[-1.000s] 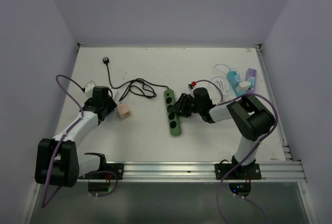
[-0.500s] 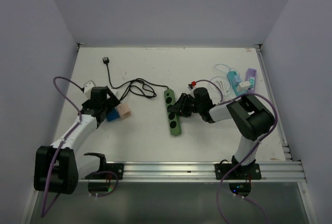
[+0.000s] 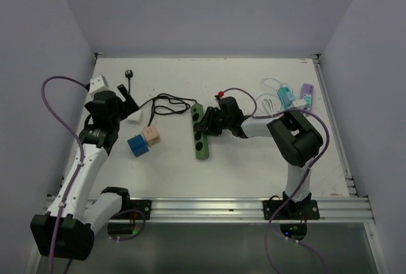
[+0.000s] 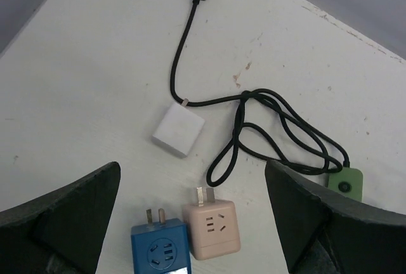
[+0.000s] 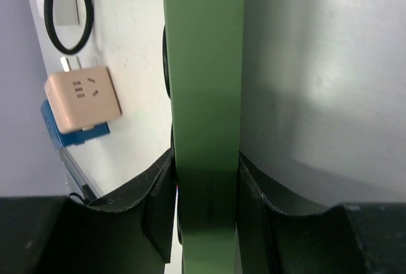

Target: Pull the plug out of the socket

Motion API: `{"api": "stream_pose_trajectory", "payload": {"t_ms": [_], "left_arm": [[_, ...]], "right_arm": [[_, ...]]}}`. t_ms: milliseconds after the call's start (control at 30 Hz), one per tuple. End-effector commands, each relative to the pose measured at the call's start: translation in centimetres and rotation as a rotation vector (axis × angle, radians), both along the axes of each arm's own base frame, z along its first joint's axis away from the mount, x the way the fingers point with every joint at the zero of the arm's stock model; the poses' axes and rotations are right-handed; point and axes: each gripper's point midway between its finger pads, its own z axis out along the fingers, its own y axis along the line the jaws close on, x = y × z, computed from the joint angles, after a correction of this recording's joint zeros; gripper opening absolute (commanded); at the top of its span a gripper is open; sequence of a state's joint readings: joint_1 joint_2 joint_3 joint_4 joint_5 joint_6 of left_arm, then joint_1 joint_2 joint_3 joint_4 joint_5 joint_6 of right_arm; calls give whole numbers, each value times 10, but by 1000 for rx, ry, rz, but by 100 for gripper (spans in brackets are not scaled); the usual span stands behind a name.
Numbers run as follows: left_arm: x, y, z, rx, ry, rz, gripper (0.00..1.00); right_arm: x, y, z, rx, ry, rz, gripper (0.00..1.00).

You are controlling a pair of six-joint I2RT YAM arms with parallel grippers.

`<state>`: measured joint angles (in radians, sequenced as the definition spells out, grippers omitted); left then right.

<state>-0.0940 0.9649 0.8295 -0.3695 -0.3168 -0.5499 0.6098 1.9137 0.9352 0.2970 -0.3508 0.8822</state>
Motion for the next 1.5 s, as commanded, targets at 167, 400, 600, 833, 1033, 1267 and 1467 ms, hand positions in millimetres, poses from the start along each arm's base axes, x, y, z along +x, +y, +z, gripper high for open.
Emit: {"api": "stream_pose_trajectory", "payload": {"t_ms": [167, 400, 600, 833, 1033, 1267, 1467], "left_arm": [[-23, 18, -3, 135, -47, -8, 100], [-26, 27, 1, 148, -47, 49, 100], [-24, 24, -1, 143, -44, 33, 100], [-23, 22, -4, 140, -35, 23, 100], [-24, 21, -4, 135, -37, 18, 99], [-25, 21, -2, 135, -44, 17, 100], [-25, 19, -1, 128, -51, 10, 100]], "right_arm": [[29, 34, -66, -190, 140, -39, 0], [103, 128, -35, -27, 13, -13, 1], [135, 174, 1, 83, -96, 20, 44], [142, 151, 50, 28, -211, 64, 85], [135, 84, 86, -114, -307, 74, 96], [116, -45, 153, -395, -427, -67, 99], [86, -197, 128, -668, -319, -338, 99]]}}
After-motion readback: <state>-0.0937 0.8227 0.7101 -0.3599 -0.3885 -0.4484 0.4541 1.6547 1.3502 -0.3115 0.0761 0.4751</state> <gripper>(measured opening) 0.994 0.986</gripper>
